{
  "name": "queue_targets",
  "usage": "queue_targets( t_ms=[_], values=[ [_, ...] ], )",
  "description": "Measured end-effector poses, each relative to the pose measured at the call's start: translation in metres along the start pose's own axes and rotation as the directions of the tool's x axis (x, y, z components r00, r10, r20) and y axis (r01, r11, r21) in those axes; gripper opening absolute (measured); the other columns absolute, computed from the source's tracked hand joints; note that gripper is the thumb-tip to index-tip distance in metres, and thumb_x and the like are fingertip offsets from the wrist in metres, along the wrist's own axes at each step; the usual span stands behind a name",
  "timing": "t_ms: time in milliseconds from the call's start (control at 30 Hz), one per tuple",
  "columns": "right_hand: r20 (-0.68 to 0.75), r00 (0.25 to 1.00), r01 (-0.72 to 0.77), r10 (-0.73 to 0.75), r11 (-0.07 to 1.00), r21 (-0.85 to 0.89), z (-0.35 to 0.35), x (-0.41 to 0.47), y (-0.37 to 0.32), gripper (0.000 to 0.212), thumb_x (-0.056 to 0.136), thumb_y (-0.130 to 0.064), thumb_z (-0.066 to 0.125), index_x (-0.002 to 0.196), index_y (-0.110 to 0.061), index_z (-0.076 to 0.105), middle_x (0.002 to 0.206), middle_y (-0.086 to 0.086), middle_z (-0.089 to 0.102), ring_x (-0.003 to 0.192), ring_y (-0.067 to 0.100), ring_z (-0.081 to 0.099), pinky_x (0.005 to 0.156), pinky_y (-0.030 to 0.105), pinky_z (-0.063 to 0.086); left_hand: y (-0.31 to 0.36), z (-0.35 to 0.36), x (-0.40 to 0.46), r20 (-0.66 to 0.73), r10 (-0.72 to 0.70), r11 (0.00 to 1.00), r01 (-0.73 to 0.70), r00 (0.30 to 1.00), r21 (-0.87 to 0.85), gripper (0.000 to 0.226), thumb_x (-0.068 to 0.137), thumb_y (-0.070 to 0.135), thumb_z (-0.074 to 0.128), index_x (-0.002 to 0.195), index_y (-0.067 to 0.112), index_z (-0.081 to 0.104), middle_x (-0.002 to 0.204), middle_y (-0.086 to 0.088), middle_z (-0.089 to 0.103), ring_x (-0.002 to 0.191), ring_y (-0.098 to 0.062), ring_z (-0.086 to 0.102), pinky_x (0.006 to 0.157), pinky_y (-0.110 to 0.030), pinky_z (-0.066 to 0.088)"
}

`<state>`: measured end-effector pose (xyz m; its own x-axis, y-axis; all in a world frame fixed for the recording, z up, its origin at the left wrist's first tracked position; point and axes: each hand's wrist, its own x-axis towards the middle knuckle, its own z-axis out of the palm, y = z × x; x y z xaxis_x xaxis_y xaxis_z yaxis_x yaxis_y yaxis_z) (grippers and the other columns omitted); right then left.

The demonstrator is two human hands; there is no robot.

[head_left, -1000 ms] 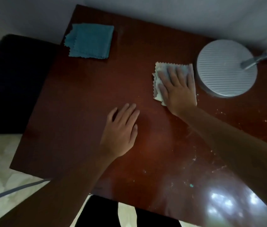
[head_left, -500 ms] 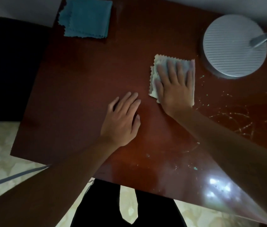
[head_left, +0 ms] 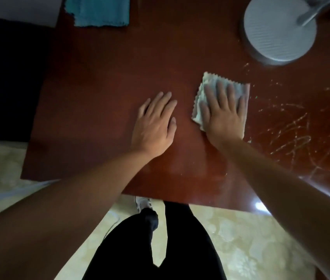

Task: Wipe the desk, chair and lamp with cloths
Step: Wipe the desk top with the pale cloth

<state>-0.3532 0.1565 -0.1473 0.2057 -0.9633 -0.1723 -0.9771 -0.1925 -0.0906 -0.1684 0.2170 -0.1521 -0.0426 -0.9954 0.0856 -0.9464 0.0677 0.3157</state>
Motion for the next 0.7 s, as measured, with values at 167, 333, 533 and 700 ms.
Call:
queue_targets(
  t_ms=[167,333,533,700],
  values=[
    [-0.038,0.992,0.119,-0.122,0.99,-0.074,0.025,-0.13,-0.048,0.054,0.106,-0.047,0.022,0.158,-0.029,0.02,0.165,0.005,0.016,0.153,0.031,0.011,0.124,0.052,0.007,-0.025,-0.018,-0.043,-0.005,0.028,1.0,-0.028,1.0,0.002,0.046,0.098,0.028,0.042,0.142,0.015,0.049,0.152,-0.004,0.044,0.143,-0.023,0.038,0.114,-0.046,0.025],
    [0.033,0.986,0.166,-0.163,0.974,-0.157,0.009,-0.086,-0.016,0.053,0.105,-0.045,0.022,0.156,-0.03,0.025,0.163,0.009,0.025,0.151,0.033,0.02,0.122,0.058,0.01,-0.052,-0.02,-0.076,0.041,0.078,0.99,-0.082,0.996,0.111,0.047,0.099,0.035,0.038,0.142,0.018,0.05,0.155,-0.002,0.041,0.145,-0.022,0.033,0.115,-0.051,0.02],
    [-0.014,0.999,-0.04,0.039,0.997,-0.066,0.017,-0.09,-0.042,0.057,0.105,-0.048,0.015,0.159,-0.03,0.014,0.167,0.007,0.01,0.153,0.032,0.005,0.123,0.054,0.004,-0.053,-0.016,-0.077,-0.01,0.083,0.995,-0.083,0.996,0.05,0.047,0.097,0.033,0.042,0.139,0.016,0.053,0.152,-0.002,0.045,0.143,-0.021,0.037,0.117,-0.05,0.022],
    [0.07,0.952,0.304,-0.297,0.944,-0.128,0.025,-0.151,-0.063,0.055,0.104,-0.048,0.021,0.156,-0.03,0.024,0.164,0.008,0.02,0.151,0.034,0.016,0.122,0.057,0.012,-0.051,-0.021,-0.078,-0.007,0.071,0.997,-0.07,0.997,0.04,0.05,0.095,0.035,0.044,0.14,0.015,0.053,0.152,-0.003,0.045,0.144,-0.021,0.036,0.117,-0.05,0.022]
  ],
)
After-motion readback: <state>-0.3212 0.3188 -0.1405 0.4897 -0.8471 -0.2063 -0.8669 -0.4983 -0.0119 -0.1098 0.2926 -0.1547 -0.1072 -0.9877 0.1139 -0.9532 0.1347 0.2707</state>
